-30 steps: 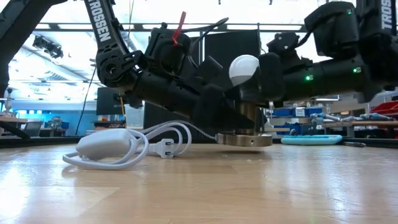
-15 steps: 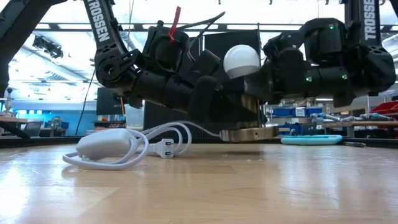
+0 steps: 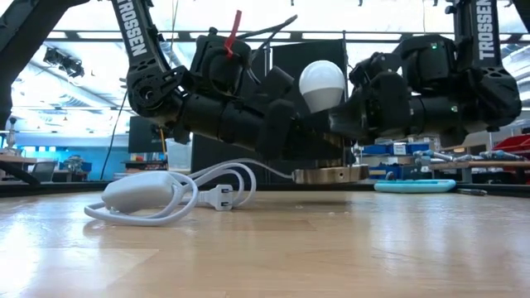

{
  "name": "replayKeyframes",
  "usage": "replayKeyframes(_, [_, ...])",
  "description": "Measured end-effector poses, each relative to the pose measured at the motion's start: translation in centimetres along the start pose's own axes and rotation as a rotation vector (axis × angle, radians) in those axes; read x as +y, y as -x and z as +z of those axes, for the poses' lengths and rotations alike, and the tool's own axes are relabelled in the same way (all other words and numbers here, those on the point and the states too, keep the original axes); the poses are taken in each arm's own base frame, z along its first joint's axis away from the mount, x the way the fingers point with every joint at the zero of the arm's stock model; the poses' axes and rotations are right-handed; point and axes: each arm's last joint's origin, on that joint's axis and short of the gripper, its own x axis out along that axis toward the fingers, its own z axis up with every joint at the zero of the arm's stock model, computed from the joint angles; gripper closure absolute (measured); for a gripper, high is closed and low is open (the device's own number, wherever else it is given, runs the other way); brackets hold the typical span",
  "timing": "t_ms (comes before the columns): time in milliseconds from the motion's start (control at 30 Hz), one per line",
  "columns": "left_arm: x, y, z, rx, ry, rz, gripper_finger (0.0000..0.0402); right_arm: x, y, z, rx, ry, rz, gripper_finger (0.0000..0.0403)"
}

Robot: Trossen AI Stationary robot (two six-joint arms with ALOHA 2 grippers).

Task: Screw lightbulb
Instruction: Remove the lightbulb from the socket

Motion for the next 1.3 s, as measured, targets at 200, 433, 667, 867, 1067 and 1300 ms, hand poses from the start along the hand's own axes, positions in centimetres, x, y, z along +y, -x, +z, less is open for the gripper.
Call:
replayKeyframes(200, [0.1,0.0,-0.1,0.018,0.001,0.041,0.0207,-0.1,1.0,0.4,-0.005,-0.033,-0.064,0.0137])
replayKeyframes(433, [0.3,0.0,-0.3,0.035,0.030,0.124,0.0207,0.9,2.5,1.4,-0.004,-0.032,-0.265,0.0118])
replayKeyframes(667, [0.6,0.1,-0.3,0.042,0.072,0.219,0.0207,3.1,1.8,2.1,0.008,-0.075,-0.400,0.0127])
replayKeyframes(867, [0.7,0.2,-0.5,0.056,0.095,0.282,0.0207,4.5,-0.1,2.9,0.019,-0.113,-0.563,0.0135])
replayKeyframes(1067, [0.7,0.2,-0.6,0.069,0.096,0.287,0.0207,4.9,-2.0,3.8,0.070,-0.143,-0.666,0.0141])
replayKeyframes(1300, [0.6,0.2,-0.6,0.066,0.096,0.285,0.0207,4.9,-2.5,3.7,0.116,-0.141,-0.692,0.0150])
